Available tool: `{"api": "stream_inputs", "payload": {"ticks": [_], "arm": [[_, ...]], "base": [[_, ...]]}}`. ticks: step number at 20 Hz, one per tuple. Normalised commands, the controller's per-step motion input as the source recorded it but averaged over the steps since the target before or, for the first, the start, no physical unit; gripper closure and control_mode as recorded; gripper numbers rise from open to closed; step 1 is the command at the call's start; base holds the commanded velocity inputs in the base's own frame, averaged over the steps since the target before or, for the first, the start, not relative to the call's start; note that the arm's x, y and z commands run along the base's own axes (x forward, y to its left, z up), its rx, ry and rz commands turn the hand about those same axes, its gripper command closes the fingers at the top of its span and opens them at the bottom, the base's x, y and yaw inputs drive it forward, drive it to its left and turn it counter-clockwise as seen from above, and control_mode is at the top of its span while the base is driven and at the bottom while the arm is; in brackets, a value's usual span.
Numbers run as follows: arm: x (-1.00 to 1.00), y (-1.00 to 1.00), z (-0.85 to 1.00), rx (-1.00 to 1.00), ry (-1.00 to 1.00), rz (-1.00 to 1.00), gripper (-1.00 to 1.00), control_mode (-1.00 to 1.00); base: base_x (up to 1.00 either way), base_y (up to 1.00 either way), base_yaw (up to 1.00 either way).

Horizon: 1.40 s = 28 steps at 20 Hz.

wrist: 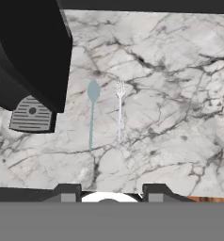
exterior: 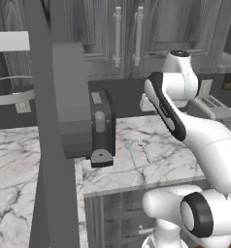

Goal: Take the fork and place it on the left side of the plate. Then take the spoon and place it on the right side of the plate. Make sure they're directly next to the plate.

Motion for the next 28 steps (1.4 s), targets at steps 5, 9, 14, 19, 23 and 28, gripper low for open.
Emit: {"api": "stream_inputs", "payload": {"ticks": [5,9,14,19,23,28], "arm": [[-0.39,0.0,-0.1,0.0,0.0,0.0,-1.0,-1.0],[-0.85,-0.12,-0.53,0.0,0.0,0.0,-1.0,-1.0],[0.06,-0.35,-0.61,-0.02,0.01,0.0,-1.0,-1.0],[0.64,-0.17,-0.45,-0.01,0.05,0.0,-1.0,-1.0],[0.65,0.0,-0.41,0.0,0.04,0.0,-1.0,-1.0],[0.49,0.03,-0.35,0.0,0.05,0.0,-1.0,-1.0]], "base": [[0.0,0.0,0.0],[0.0,0.0,0.0],[0.0,0.0,0.0],[0.0,0.0,0.0],[0.0,0.0,0.0],[0.0,0.0,0.0]]}}
